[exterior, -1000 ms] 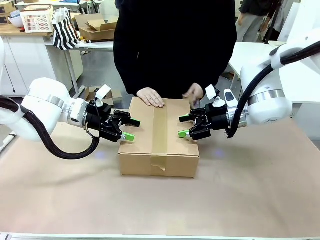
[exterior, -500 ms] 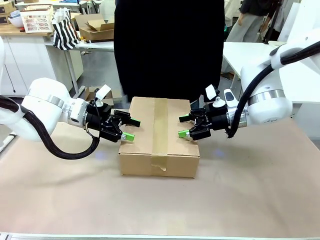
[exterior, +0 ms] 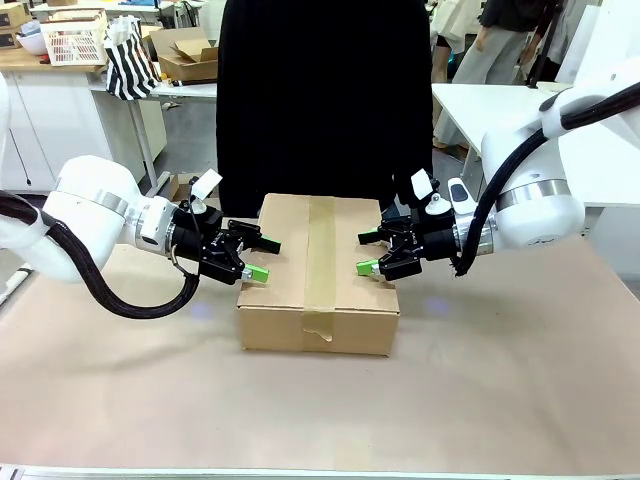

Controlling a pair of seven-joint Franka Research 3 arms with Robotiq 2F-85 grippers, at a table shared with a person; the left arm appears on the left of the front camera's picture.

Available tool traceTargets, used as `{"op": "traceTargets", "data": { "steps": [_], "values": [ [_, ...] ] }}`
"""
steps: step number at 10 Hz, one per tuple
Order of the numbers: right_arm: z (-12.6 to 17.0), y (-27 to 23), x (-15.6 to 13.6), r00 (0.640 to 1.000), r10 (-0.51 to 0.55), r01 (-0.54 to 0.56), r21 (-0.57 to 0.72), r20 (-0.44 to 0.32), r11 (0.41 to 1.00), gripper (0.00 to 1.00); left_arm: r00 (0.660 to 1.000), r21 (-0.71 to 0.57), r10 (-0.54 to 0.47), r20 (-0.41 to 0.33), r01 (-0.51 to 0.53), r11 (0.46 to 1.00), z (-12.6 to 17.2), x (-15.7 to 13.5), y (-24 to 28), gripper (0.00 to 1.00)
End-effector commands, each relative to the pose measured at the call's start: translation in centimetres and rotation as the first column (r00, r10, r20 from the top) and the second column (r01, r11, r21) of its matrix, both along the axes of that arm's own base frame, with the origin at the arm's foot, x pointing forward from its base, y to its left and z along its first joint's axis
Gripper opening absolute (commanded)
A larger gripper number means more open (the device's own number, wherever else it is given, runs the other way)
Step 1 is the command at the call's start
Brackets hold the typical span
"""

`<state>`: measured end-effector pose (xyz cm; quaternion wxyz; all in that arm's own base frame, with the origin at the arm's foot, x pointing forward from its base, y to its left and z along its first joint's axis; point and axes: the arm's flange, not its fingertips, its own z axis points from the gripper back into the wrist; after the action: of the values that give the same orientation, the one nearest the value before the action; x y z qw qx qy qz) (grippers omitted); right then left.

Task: Pack the gift set into the box.
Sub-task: Press and hold the closed box until the human finishes sealing it.

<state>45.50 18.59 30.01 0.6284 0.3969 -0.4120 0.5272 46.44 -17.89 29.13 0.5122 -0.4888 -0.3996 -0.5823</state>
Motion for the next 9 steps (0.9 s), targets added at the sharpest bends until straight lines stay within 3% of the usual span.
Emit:
{"op": "traceTargets", "data": {
  "steps": [1,5,6,7,9],
  "values": [
    [-0.2,0.0,-0.1,1.000,-0.004,0.004,-0.007,-0.002,1.000,1.00,1.000,-0.008,-0.007,0.010,0.007,1.000,0.1,0.0,0.0,1.00],
    [0.0,0.0,0.0,1.000,0.000,0.000,0.000,0.000,1.000,1.00,1.000,0.000,0.000,0.000,0.000,1.000,0.0,0.0,0.0,1.00],
    [2.0,0.2,-0.7,0.999,0.027,-0.028,-0.016,-0.025,0.999,1.00,0.991,-0.022,0.000,-0.132,-0.003,1.000,1.7,-0.6,0.2,1.00],
    [4.7,-0.9,-1.4,0.994,-0.027,0.026,-0.006,-0.108,1.000,1.00,0.967,-0.021,0.030,-0.254,-0.036,0.999,3.3,-1.5,0.6,1.00],
    [9.8,-4.9,-4.0,0.959,-0.123,0.144,0.065,-0.254,0.987,1.00,0.911,0.039,0.082,-0.403,-0.073,0.997,6.6,-3.9,2.0,1.00]
  ]
}}
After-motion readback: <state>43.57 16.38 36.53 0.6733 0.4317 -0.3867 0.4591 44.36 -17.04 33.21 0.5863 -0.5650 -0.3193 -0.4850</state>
